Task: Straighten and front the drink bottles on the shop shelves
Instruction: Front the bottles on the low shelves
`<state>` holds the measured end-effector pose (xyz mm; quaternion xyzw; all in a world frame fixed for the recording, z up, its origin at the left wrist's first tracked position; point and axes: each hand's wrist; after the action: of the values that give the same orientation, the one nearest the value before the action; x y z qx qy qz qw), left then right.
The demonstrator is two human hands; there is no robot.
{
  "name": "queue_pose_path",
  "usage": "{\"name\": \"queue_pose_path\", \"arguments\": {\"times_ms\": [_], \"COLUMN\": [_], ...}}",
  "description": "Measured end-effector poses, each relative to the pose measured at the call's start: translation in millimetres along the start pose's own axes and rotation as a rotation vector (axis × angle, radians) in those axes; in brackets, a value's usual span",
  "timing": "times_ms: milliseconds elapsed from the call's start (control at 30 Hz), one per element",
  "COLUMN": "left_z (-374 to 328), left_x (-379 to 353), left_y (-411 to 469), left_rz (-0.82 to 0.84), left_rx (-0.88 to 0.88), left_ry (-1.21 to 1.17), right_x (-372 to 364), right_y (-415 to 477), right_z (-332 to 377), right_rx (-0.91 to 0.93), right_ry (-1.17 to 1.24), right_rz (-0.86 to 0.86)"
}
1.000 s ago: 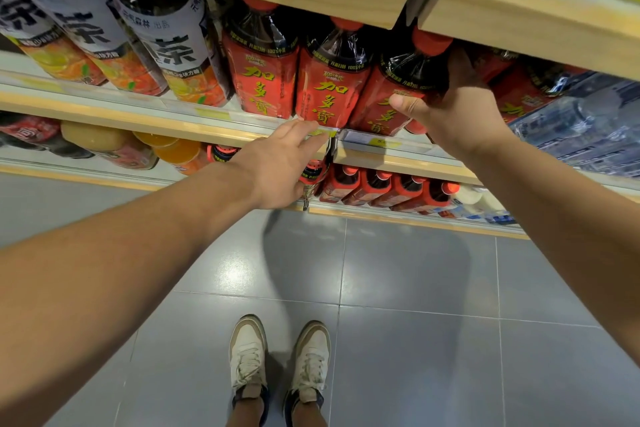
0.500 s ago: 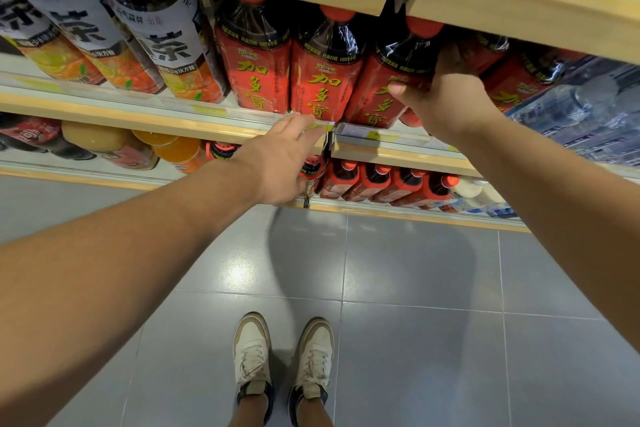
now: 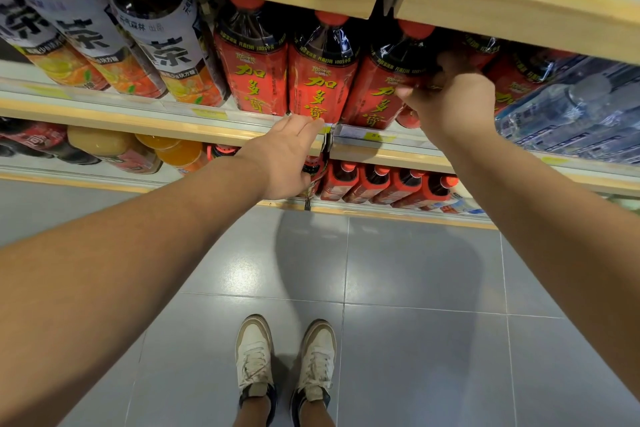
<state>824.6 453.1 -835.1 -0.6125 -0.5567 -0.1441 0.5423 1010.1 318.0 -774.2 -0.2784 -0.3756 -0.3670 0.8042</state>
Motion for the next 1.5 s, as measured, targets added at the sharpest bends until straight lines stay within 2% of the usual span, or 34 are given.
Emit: {"name": "queue_pose_path", "arguments": {"times_ms": [267, 467, 600, 700, 800, 933, 1033, 1367, 1500], "left_z": [-1.3, -2.2, -8.8, -12.8, -14.3, -9.2, -2.1, 74.7, 116.8], "left_x": [0.4, 4.6, 6.9, 7.9, 8.8, 8.3, 9.5, -5.8, -9.8], "left_y": [0.2, -0.7, -8.3, -23.6, -46.1, -81.5, -107.6, -201.3, -246.2], "left_rz": [0.024, 0.033, 0.009, -0.082, -0.135, -0.169, -0.198, -0.201, -0.191], "left_rx": [0.009, 0.022, 0.038, 0.052, 0.082, 0.144, 0.191, 0.325, 0.341], "left_ry": [-0.004, -0.024, -0.027, -0.031, -0.024, 0.019, -0.002, -0.063, -0.072], "right_x": [0.7, 2.1, 2.4, 1.9, 0.5, -6.1, -15.7, -86.4, -123.3], "right_y": [-1.5, -12.0, -28.8, -47.0, -69.8, -100.9, -119.4, -177.3, -203.4], "right_z": [-0.9, -4.0, -9.5, -10.0, -4.3, 11.6, 29.2, 105.0, 150.8], "right_rx": [0.009, -0.041, -0.033, 0.046, 0.183, 0.276, 0.346, 0.412, 0.421], "right_ry": [-0.131, -0.046, -0.008, -0.005, -0.119, -0.24, -0.301, -0.288, -0.27], "right_rz": [0.045, 0.054, 0.131, 0.211, 0.284, 0.353, 0.344, 0.462, 0.426]}}
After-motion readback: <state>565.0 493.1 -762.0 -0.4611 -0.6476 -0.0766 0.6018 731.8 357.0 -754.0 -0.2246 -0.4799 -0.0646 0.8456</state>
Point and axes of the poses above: each hand's wrist, its own y-axis towards the middle knuckle, its own x-axis out of the back of the hand, z = x × y, and after that the axes turned 8 degrees about z, right-handed
